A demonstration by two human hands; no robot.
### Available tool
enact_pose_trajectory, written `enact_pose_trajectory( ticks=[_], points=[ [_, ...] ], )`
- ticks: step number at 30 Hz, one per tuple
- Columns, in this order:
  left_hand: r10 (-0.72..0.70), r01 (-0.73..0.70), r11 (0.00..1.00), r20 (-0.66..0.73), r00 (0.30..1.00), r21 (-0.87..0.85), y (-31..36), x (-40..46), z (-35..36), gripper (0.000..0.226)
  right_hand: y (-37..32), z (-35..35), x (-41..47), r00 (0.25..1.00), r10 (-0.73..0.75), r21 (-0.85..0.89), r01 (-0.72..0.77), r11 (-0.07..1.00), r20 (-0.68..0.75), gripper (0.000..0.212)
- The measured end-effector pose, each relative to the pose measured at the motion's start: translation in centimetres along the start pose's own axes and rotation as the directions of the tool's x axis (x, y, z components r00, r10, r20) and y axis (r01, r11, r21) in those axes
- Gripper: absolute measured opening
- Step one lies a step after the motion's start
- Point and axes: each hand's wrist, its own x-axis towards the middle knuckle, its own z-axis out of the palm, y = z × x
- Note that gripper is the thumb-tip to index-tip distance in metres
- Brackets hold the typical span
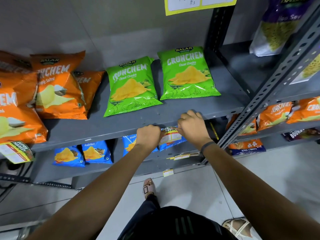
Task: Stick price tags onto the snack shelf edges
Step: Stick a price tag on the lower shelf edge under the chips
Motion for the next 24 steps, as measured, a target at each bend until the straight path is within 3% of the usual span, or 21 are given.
enact_pose_trajectory(
  ticks=[6,9,14,20,24],
  points=[
    [-0.010,0.011,0.999,-0.025,1.000,0.042,-0.7,-0.1,-0.4,0.022,0.7,-0.3,0.0,0.998,0.058,0.267,-0.050,0.962,-0.023,0.016],
    [0.015,-0.012,0.999,-0.078,0.997,0.040,-0.8,0.2,-1.1,0.027,0.8,-0.9,0.1,0.994,0.103,0.361,-0.087,0.928,-0.025,0.018],
    [-0.006,0.007,1.000,-0.149,0.989,0.007,0.4,0.5,-2.1,0.051,0.5,-1.4,0.3,0.989,0.145,0.363,-0.132,0.922,-0.010,0.017],
    [-0.078,0.079,0.997,-0.103,0.992,0.006,1.9,0.8,-2.2,0.046,0.1,-1.2,0.5,0.983,0.185,0.368,-0.171,0.914,-0.003,0.017],
    [-0.147,0.142,0.987,-0.074,0.986,-0.070,2.2,-0.1,-1.5,0.049,-0.5,-1.1,-0.3,0.967,0.245,0.409,-0.195,0.892,-0.073,0.017]
  ],
)
